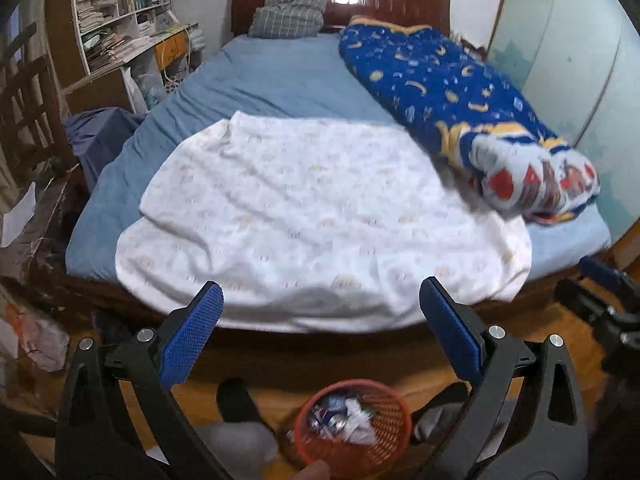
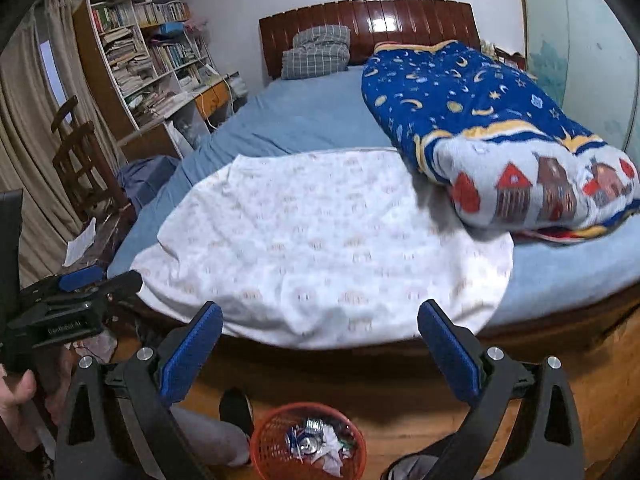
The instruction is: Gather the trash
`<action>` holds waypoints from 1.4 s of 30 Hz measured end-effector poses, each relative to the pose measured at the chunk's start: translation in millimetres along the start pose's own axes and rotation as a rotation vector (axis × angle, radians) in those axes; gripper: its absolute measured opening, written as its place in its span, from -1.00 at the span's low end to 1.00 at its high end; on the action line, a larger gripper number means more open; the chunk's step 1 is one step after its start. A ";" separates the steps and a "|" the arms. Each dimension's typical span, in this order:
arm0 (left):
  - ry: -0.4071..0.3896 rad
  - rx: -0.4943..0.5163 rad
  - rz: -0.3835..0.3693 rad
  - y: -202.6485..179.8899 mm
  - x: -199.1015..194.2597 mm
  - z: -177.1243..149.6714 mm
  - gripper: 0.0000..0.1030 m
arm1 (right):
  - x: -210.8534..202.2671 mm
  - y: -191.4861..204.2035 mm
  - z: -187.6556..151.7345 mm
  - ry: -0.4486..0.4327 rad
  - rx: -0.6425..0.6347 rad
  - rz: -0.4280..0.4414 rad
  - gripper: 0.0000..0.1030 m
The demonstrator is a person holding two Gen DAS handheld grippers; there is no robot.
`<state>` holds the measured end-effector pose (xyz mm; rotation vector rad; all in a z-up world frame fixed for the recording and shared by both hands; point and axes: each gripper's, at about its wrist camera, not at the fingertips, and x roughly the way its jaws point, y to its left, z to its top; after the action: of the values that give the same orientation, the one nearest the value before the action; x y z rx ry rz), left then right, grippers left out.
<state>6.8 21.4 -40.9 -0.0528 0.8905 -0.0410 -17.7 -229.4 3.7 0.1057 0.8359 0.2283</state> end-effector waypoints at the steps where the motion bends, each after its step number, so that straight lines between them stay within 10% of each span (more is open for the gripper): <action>1: -0.010 0.000 -0.004 -0.4 1.5 2.2 0.90 | -0.5 0.1 4.2 -0.003 -0.003 0.000 0.87; 42: -0.073 0.008 0.001 -7.4 1.1 32.2 0.90 | 5.8 2.9 3.4 -0.013 0.015 0.000 0.87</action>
<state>32.4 14.9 -21.0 -0.0459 0.8170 -0.0410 -11.9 -225.2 2.3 0.1208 0.8243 0.2214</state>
